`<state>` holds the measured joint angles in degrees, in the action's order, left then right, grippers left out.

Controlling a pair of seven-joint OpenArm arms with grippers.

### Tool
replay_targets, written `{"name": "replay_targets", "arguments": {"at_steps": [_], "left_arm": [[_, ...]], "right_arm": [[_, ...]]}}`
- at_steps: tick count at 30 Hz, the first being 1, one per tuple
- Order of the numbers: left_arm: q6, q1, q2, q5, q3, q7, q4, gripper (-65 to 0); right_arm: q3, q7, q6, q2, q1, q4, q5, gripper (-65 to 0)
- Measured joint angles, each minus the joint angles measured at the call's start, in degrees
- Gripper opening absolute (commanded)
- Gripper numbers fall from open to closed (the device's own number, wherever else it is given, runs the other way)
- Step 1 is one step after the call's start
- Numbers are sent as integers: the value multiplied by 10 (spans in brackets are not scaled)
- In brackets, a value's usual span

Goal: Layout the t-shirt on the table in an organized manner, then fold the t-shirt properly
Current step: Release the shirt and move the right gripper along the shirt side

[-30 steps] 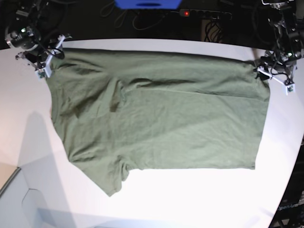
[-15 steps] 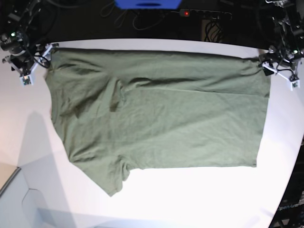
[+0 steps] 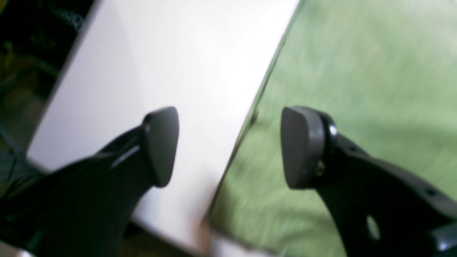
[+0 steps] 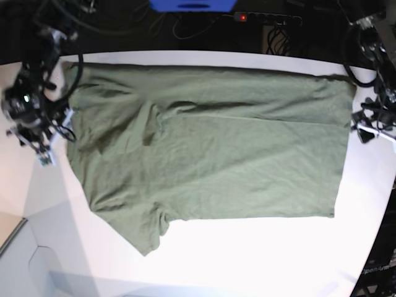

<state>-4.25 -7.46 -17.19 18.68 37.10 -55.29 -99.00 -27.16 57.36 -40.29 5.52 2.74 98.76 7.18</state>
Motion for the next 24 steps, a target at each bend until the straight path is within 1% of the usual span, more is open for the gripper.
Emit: {"name": "replay_targets", "arguments": {"at_steps": [2,4,6,7,9,12,14,16,19,20,21,22,23,24], "left_arm": [[2,23,0,5,-2,2,9,-217],[-1,50,0,2,-2,0,30,-216],[1,85,1,-1,-3,2,60,-216],[-2,98,0,0,-4,11,74,-216],[-3,123,0,2,-5,38,103,-215],[0,135,-1,-1,-4,58,136,-215],[1,142,-1,-2,-5,59,145,-215],[-1,149,-2,-1,-5,63,144,-215],[-1,148,-3,-1,-5,67,141,-215],[-1,145,-2,-1,-5,66,141,-215],[-1,143,-2,0,-5,63,141,-215],[-1,142,-2,0,-5,63,143,-215],[-1,142,-2,0,-5,63,144,-215],[-1,142,-2,-1,-5,63,144,-215]], "right_arm": [[14,0,-2,-1,61,-68,36,-258],[18,-12,0,1,121,-140,61,-258],[16,-46,1,3,177,-216,92,-258],[17,-67,2,2,200,-247,102,-258],[17,-120,2,3,248,-319,110,-256],[19,-226,2,9,309,-445,114,-254],[21,-303,2,24,345,-538,113,-256],[21,-362,2,42,380,-631,118,-254],[19,-463,4,71,412,-740,118,-253],[19,-490,6,78,414,-761,118,-253],[18,-513,18,82,414,-780,118,-253],[18,-525,38,83,413,-791,117,-253],[18,-526,57,82,410,-794,120,-253],[18,-526,60,81,409,-797,120,-253]]}}
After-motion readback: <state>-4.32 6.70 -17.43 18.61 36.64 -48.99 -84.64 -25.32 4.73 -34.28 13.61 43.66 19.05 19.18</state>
